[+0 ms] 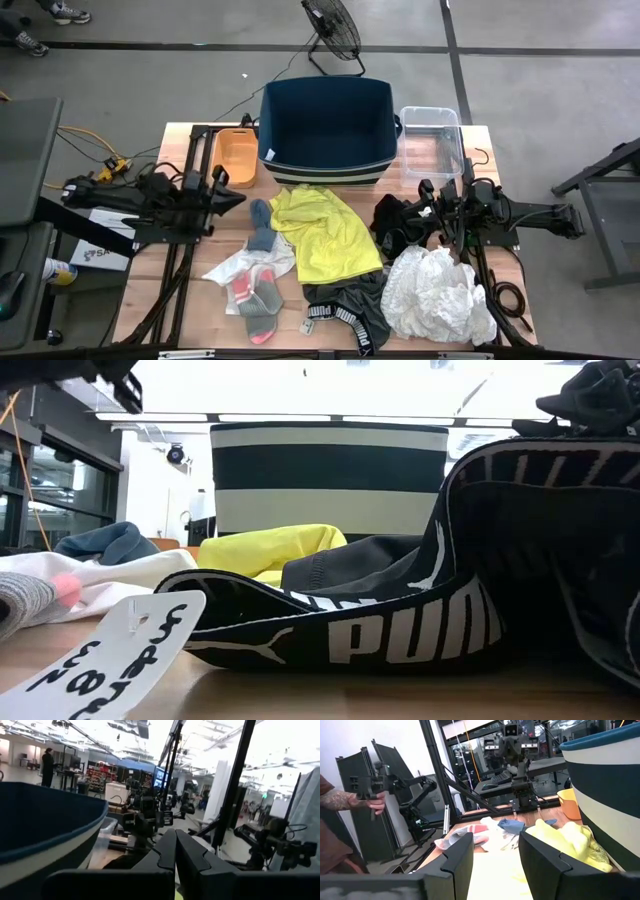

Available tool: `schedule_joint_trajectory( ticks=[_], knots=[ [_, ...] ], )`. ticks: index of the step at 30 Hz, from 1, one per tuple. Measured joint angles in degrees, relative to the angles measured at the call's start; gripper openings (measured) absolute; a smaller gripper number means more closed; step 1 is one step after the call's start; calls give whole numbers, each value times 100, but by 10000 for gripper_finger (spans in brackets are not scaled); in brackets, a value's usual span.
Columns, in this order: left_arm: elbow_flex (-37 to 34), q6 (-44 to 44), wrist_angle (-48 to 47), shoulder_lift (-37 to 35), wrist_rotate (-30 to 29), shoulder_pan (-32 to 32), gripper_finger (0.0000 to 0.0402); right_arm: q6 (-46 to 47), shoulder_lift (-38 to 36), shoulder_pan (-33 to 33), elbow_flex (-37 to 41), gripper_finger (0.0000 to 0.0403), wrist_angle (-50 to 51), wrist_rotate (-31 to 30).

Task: Pick & Place Cloths
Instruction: Put the yellow shirt into the laundry organizer

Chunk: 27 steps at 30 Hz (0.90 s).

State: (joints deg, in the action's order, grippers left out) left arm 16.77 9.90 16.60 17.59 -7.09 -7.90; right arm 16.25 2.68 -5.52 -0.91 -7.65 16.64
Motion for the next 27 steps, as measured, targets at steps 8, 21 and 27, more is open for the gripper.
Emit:
schedule_joint_trajectory(
  ticks=[8,21,27],
  knots=[
    [863,-153,-53,1527,127,2,0,0,0,0,0,149,16,0],
    [2553,-616,-973,3942,62,2,3,0,0,0,0,149,18,-4],
    [3259,-1133,-1608,4773,276,2,47,2,0,0,0,149,21,-4]
  ],
)
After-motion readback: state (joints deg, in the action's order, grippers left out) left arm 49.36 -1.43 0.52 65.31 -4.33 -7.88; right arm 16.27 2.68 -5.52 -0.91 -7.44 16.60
